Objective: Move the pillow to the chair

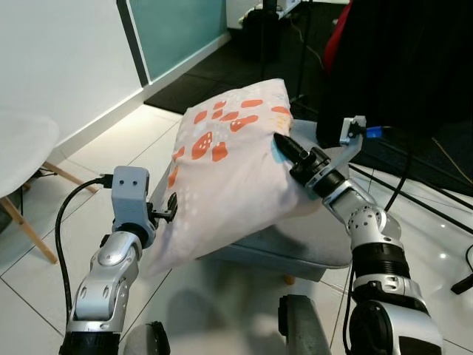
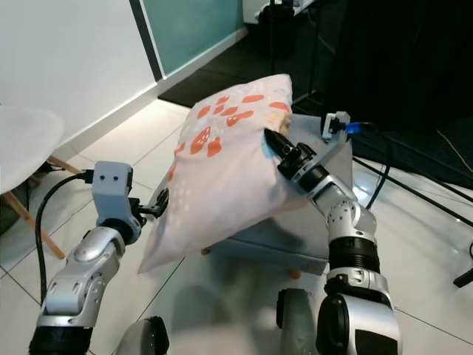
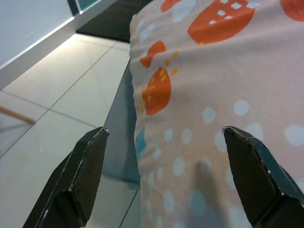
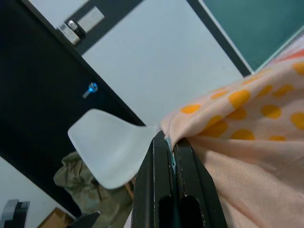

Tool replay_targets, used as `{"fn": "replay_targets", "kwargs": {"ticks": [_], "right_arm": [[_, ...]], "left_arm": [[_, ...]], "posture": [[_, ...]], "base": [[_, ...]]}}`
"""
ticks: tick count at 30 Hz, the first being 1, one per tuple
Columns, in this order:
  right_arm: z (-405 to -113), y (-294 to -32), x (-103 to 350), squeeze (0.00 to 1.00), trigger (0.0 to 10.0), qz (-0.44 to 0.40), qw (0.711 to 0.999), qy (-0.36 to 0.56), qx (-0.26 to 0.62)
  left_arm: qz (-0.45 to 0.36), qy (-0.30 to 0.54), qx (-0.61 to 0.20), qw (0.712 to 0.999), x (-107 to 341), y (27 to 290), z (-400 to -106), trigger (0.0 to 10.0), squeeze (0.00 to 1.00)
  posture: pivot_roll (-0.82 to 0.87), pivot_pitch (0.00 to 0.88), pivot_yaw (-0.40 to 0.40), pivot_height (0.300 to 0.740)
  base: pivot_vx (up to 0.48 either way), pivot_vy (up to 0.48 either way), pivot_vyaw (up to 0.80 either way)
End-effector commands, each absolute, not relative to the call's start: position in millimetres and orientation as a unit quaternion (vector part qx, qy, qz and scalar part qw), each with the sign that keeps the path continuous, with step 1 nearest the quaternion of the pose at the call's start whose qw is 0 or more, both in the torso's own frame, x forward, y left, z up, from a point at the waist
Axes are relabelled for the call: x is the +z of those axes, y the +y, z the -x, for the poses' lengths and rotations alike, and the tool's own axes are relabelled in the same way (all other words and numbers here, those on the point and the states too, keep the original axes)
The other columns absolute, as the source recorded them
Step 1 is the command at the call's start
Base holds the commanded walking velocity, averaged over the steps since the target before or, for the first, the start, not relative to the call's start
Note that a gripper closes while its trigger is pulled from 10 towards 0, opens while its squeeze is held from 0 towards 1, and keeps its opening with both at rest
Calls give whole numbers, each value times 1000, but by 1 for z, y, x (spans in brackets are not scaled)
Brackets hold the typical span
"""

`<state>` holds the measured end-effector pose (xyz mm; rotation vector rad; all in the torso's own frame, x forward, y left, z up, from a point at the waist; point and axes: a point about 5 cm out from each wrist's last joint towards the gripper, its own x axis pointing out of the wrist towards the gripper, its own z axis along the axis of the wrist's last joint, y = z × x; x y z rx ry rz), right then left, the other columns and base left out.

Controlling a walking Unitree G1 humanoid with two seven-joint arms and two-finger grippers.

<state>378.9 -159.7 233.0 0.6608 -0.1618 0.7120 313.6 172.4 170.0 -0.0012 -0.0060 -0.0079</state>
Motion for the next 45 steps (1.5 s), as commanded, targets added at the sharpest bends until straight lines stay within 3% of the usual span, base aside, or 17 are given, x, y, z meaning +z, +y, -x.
{"fn": "replay_targets", "kwargs": {"ticks": [1, 16, 18, 20, 21, 22, 23, 28, 37, 45], "right_arm": [[-378, -160, 261, 0, 0, -312, 870, -129, 360], [-359, -142, 228, 0, 0, -271, 890, -53, 363], [-365, -143, 196, 0, 0, -192, 931, 26, 310], [-367, -146, 182, 0, 0, -152, 946, 58, 281], [-371, -153, 166, 0, 10000, -113, 960, 93, 237], [-371, -153, 166, 0, 10000, -113, 960, 93, 237], [-374, -169, 147, 0, 10000, -96, 971, 128, 177], [-374, -181, 140, 0, 10000, -112, 975, 132, 142], [-366, -169, 129, 0, 10000, -111, 969, 140, 170], [-368, -161, 133, 0, 10000, -130, 963, 116, 207]], "left_arm": [[2, 1, 1, 1000, 166, 173, -315, 10000, 0], [7, -12, 21, 1000, 165, 182, -318, 10000, 0], [7, -12, 20, 1000, 164, 181, -319, 10000, 0], [7, -12, 19, 1000, 164, 180, -319, 10000, 0], [7, -13, 18, 1000, 165, 179, -320, 10000, 0], [7, -13, 18, 1000, 165, 179, -320, 10000, 0], [5, -13, 18, 1000, 165, 178, -321, 10000, 0], [2, -8, 25, 1000, 164, 183, -321, 10000, 0], [-11, 26, 8, 1000, 141, 178, -306, 10000, 0], [-8, 33, 0, 999, 135, 173, -302, 10000, 0]], "posture": [[-175, 23, 41, 533], [-180, 5, 37, 580], [-184, 6, 40, 590], [-184, 6, 40, 595], [-179, 11, 43, 595], [-179, 11, 43, 595], [-174, 13, 46, 595], [-169, 20, 49, 595], [-163, 40, 45, 560], [-162, 34, 39, 574]], "base": [[0, 0, 0], [0, 0, 0], [0, 0, 0], [0, 0, 0], [0, 0, 0], [0, 0, 0], [0, 0, 0], [0, 0, 0], [0, 0, 0], [0, 0, 0]]}}
